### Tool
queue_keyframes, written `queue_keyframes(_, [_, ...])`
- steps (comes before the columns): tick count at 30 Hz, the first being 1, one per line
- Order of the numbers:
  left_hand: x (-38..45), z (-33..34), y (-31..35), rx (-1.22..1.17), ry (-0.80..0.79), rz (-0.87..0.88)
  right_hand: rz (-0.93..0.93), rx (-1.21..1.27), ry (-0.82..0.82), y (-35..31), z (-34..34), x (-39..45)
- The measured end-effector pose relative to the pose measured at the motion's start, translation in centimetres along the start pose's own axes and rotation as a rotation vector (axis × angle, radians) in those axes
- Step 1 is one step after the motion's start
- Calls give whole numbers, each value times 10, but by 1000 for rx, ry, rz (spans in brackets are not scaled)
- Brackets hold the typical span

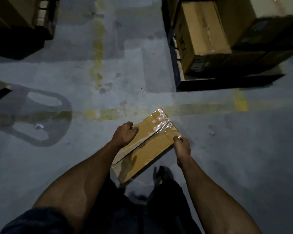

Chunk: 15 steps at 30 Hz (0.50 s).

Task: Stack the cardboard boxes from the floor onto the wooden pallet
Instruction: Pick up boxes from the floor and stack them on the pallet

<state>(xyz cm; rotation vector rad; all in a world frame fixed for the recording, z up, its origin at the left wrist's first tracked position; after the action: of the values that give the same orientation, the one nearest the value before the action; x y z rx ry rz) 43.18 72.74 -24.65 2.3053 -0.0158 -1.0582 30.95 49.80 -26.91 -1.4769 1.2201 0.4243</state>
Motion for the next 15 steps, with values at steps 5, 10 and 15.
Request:
queue_keyframes(5, [78,-9,-41,-264,-90,-61,185,490,196,83,49,63])
queue_keyframes(10, [158,21,-87,-413,-146,-176,327,577,284,117,98,67])
queue_keyframes(15, [240,77,-139,-328,-196,-199,326,615,251,189,152,140])
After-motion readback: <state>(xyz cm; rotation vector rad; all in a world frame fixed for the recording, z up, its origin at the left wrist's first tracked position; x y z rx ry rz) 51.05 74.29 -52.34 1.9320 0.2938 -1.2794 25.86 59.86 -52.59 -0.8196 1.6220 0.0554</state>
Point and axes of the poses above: each hand's wrist, its own x-axis towards the middle knuckle, its own z-axis out of the palm, y = z × x, the point moved 5 cm from there along x, towards the middle knuckle, and after that the axes turned 8 degrees about -y, right-handed, at the moved point
